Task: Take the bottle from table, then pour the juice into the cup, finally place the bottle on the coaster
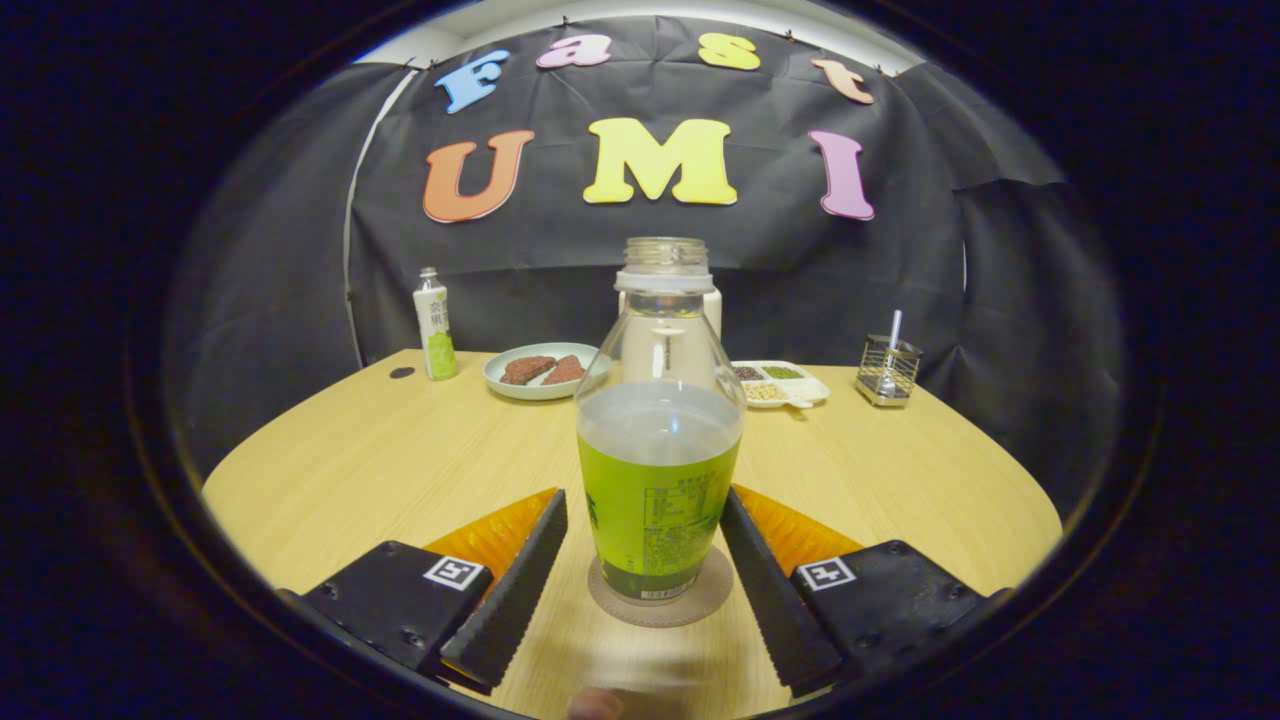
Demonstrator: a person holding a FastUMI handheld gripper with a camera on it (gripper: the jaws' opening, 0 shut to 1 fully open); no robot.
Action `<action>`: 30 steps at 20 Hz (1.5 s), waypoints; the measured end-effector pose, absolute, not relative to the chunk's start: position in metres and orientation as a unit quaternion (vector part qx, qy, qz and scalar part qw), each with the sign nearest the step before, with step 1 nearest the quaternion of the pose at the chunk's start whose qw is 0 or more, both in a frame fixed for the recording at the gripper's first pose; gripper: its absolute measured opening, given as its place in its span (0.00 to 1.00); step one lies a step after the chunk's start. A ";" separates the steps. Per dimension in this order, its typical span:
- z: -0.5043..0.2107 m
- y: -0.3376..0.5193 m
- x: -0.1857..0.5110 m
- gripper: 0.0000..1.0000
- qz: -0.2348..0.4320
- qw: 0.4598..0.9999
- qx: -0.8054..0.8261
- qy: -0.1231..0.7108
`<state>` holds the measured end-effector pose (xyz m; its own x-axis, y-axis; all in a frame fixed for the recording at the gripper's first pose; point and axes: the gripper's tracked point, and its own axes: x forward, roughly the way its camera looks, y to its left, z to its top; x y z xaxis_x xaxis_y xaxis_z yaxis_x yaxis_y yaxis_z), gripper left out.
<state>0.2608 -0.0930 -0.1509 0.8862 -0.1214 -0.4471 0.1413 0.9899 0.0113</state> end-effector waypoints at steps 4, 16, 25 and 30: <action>-0.137 -0.095 0.247 0.99 -0.075 0.972 0.013 0.221; -0.072 -0.062 0.129 0.99 -0.080 0.983 0.030 0.160; -0.021 -0.037 0.058 0.99 -0.046 0.995 -0.002 0.090; -0.010 -0.031 0.031 0.99 -0.032 0.998 0.007 0.060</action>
<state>0.0308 -0.0307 -0.0104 0.9908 -0.0625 -0.1198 0.0641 0.9979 0.0095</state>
